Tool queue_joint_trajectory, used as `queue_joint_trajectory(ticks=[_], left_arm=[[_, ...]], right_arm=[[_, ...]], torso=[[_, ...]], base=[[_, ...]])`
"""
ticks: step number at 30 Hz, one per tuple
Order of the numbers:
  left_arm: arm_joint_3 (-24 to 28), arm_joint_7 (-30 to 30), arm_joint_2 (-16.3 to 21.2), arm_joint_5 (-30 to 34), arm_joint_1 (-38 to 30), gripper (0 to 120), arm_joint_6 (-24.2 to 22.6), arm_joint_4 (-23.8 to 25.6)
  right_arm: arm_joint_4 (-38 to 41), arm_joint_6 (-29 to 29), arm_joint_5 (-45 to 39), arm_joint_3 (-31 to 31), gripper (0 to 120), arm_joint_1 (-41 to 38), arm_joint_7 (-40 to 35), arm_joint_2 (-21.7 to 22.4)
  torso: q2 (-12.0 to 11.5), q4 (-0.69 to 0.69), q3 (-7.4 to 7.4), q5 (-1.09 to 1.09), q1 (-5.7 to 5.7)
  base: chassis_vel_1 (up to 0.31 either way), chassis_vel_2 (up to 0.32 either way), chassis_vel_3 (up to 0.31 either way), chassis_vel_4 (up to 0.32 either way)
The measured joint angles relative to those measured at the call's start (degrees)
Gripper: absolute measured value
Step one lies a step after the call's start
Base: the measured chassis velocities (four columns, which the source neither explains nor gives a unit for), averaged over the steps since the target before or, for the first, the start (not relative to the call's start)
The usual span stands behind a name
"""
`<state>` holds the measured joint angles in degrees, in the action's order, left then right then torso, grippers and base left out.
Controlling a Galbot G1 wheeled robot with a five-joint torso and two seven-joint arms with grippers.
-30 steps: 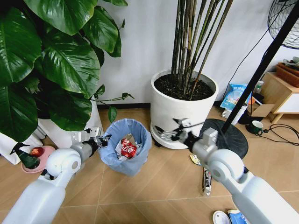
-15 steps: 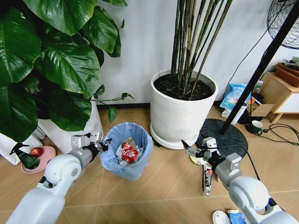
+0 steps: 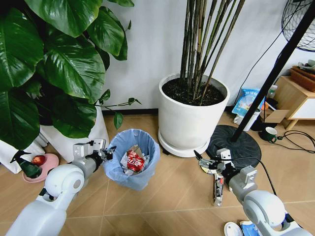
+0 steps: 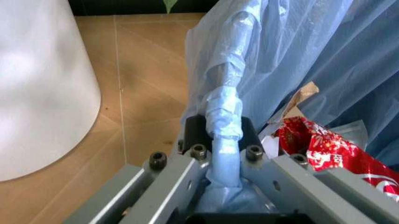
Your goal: Pick up the trash bin and place the garbage on the floor into it.
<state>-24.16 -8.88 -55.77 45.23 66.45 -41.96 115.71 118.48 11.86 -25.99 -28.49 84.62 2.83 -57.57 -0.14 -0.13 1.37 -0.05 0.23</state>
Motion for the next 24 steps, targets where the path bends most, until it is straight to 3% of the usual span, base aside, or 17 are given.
queue_joint_trajectory(ticks=[17, 24], left_arm=[[0.05, -0.09, -0.28, 0.06, 0.08, 0, -0.06, -0.08], [0.11, -0.03, -0.26, 0.05, 0.45, 0, -0.05, -0.09]], right_arm=[[-1.61, -1.35, -0.15, -0.38, 100, 0.60, 0.03, -0.13], [-8.94, -3.21, 0.23, -1.27, 100, 1.09, -1.05, -2.17]], torso=[[0.00, 0.00, 0.00, -0.01, 0.00], [0.00, 0.00, 0.00, 0.00, 0.00]], base=[[0.000, 0.000, 0.000, 0.000], [0.000, 0.000, 0.000, 0.000]])
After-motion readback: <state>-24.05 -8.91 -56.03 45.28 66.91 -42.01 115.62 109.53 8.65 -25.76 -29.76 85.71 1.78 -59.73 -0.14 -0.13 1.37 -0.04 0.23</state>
